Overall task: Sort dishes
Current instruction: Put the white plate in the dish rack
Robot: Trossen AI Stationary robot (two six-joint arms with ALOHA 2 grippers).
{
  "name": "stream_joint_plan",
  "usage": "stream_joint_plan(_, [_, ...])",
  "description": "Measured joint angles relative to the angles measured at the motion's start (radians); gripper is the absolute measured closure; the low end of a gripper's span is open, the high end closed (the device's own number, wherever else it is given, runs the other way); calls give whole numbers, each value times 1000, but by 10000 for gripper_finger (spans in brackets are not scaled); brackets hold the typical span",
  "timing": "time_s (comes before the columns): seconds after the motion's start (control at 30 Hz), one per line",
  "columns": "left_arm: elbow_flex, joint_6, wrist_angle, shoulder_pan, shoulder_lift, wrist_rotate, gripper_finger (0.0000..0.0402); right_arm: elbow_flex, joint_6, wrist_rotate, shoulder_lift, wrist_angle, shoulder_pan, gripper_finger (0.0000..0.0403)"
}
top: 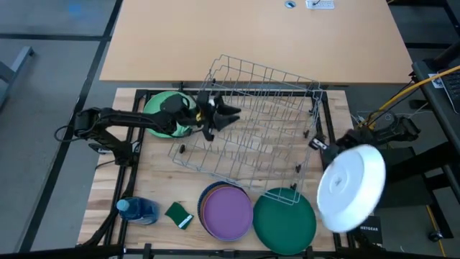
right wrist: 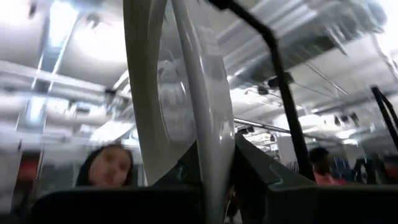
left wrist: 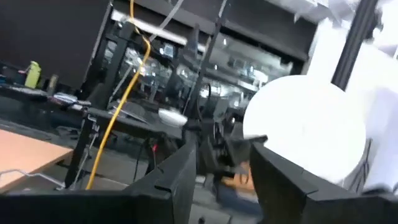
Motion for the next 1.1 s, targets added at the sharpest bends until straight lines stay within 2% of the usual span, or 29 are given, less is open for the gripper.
stream_joint_plan(0.1, [0,33,-34,-32,0,0,261,0,-146,-20,0,-16,0,353])
stream_joint_plan(0.23, [0,61,-91,-85,0,0,261,0,-381,24,0,-84,-1,353])
stream_joint_plan(0.53, [0,199,-158,-180,0,-5,261,0,-833,347,1,-224,-1,353])
stream_joint_plan(0.7, [0,260,-181,-190,0,-7,260,0,-911,514,0,-297,-1,344])
stream_joint_plan(0.87, [0,275,-215,-190,1,-39,260,-1,-963,672,1,-396,-1,352])
stream_joint_plan(0.97, [0,275,-225,-188,0,-57,260,-1,-1021,724,0,-417,0,352])
stream_joint_plan(1.1, [0,275,-220,-182,0,-63,260,-1,-1095,733,0,-413,0,349])
